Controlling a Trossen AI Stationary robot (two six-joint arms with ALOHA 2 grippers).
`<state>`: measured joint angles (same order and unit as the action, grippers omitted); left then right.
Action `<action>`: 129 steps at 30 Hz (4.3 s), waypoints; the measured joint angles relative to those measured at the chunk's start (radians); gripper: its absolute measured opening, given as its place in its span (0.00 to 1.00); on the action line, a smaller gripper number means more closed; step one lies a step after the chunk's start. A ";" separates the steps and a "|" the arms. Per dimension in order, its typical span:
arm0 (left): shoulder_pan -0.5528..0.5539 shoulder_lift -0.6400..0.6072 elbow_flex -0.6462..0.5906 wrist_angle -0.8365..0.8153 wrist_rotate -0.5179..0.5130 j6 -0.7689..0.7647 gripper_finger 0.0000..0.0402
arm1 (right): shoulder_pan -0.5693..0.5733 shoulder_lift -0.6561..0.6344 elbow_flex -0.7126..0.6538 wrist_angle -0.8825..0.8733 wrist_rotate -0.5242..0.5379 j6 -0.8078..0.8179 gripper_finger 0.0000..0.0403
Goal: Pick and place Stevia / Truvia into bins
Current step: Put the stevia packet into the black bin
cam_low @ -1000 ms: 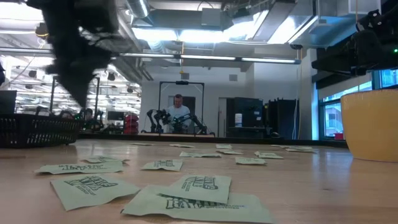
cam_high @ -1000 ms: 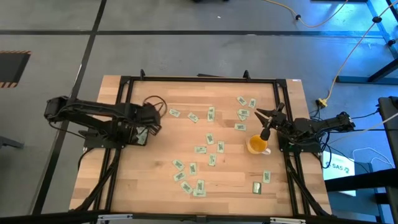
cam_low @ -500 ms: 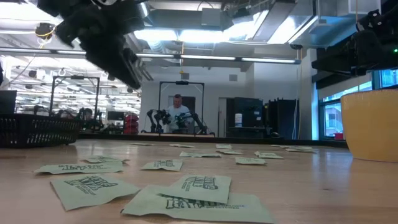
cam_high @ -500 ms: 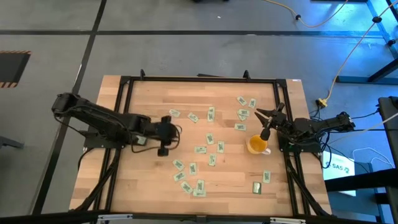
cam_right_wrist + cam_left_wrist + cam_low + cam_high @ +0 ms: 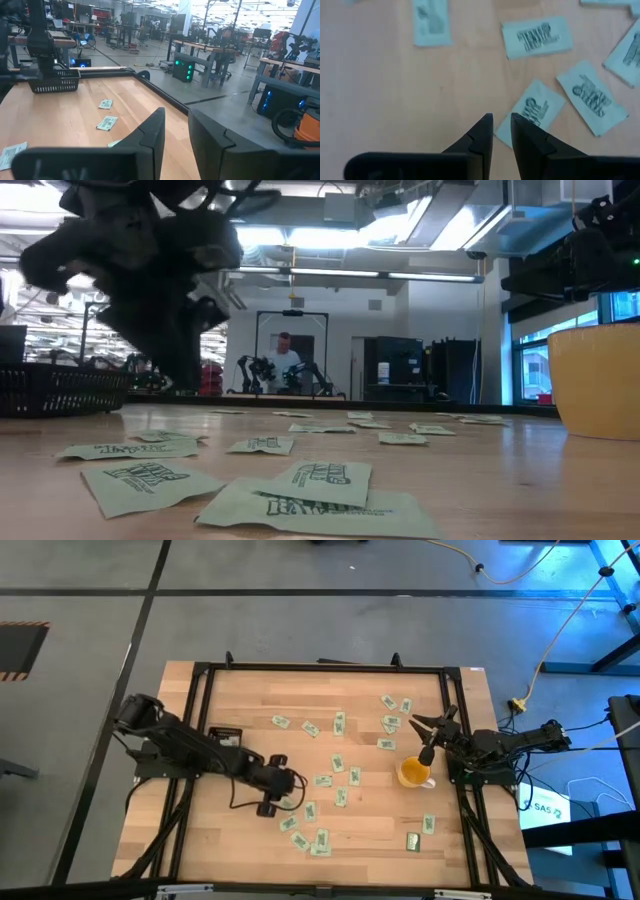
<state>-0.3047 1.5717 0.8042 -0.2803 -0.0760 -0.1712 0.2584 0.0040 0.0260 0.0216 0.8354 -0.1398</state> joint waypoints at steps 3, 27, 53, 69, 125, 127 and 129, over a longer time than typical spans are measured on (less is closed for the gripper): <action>-0.013 0.037 0.009 -0.003 -0.002 -0.009 0.16 | 0.000 0.000 0.000 0.000 0.000 0.000 0.22; -0.031 0.165 0.018 0.009 0.020 -0.015 0.13 | 0.000 0.000 0.000 0.000 0.002 -0.027 0.22; 0.070 -0.310 0.004 -0.462 -0.296 -0.382 0.01 | 0.000 0.000 0.000 0.000 0.002 -0.023 0.22; 0.153 -0.386 -0.040 -0.958 -0.314 -1.132 0.02 | 0.000 0.000 0.000 0.000 0.002 -0.024 0.22; 0.048 -0.310 -0.105 0.265 -0.146 0.022 0.15 | 0.000 0.000 0.000 0.000 0.002 0.107 0.22; 0.022 -0.267 -0.105 0.308 -0.131 0.052 0.17 | 0.000 0.000 0.000 0.000 0.002 0.113 0.22; 0.001 -0.219 -0.105 0.323 -0.131 0.055 0.18 | 0.000 0.000 0.000 0.000 0.001 0.113 0.22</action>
<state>-0.3035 1.3526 0.6988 0.0426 -0.2066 -0.1165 0.2581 0.0041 0.0257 0.0219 0.8368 -0.0267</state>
